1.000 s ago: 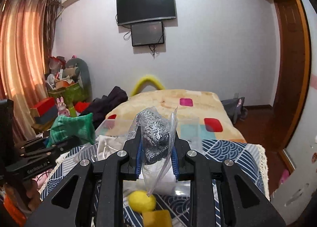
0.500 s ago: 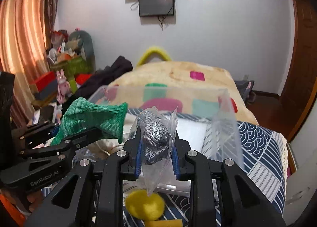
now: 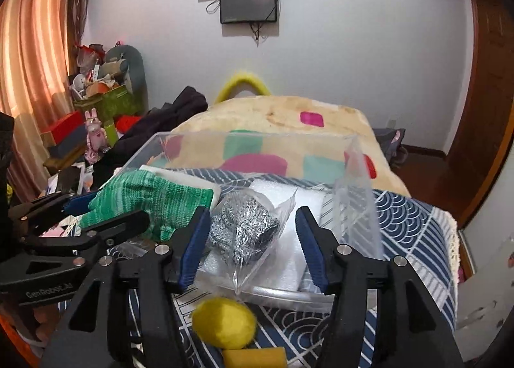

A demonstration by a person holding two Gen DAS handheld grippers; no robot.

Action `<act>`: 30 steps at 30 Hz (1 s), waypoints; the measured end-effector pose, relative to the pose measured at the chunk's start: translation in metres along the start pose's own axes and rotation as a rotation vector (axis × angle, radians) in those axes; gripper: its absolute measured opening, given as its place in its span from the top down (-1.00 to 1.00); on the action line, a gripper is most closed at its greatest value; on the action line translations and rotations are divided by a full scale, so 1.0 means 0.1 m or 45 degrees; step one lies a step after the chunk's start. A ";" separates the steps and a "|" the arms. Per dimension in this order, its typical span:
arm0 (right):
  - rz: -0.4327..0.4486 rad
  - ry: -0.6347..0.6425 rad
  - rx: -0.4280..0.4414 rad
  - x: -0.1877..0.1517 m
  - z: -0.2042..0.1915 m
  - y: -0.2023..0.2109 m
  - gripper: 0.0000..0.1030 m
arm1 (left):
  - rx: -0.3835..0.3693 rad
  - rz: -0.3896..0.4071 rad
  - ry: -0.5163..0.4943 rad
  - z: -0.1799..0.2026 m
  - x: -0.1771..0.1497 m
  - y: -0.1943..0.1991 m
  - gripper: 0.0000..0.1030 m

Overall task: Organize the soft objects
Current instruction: 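Lower the glove and steel-wool bag into the clear box and open both tools, then grasp the yellow ball with the left tool while the right tool grasps the yellow sponge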

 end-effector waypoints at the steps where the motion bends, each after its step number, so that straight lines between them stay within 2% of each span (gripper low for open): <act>1: 0.009 0.001 -0.001 0.01 0.00 0.03 -0.04 | 0.001 0.012 -0.001 0.01 0.01 0.05 -0.33; 9: 0.151 0.018 -0.042 0.09 -0.01 0.42 -0.36 | 0.010 0.116 -0.007 0.06 0.13 0.43 -0.82; 14: 0.198 0.025 -0.052 0.06 -0.01 0.58 -0.48 | 0.026 0.178 -0.019 0.13 0.15 0.70 -0.94; 18: 0.205 -0.002 -0.068 0.01 0.02 0.63 -0.49 | 0.011 0.187 -0.024 0.19 0.12 0.80 -0.95; 25: 0.108 -0.040 -0.060 -0.30 0.12 0.58 -0.49 | 0.001 0.154 -0.040 0.34 -0.03 0.78 -0.94; 26: 0.079 -0.041 -0.060 -0.37 0.13 0.54 -0.49 | -0.007 0.137 -0.031 0.35 -0.06 0.74 -0.88; 27: 0.061 -0.044 -0.060 -0.42 0.15 0.54 -0.49 | -0.017 0.124 -0.021 0.37 -0.09 0.72 -0.72; 29: 0.007 -0.049 -0.051 -0.52 0.19 0.48 -0.49 | -0.054 0.089 -0.007 0.40 -0.13 0.65 -0.53; 30: -0.011 -0.050 -0.051 -0.56 0.20 0.47 -0.49 | -0.064 0.067 -0.011 0.44 -0.14 0.60 -0.51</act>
Point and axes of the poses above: each gripper's, at about its wrist camera, not at the fingertips, and y roughly against the way its jaws point, z to its right, x to its top, the point moved 3 cm from there along -y, roughly the way its jaws point, and after that the axes turned 8 degrees about -y, right-handed, at the moved point
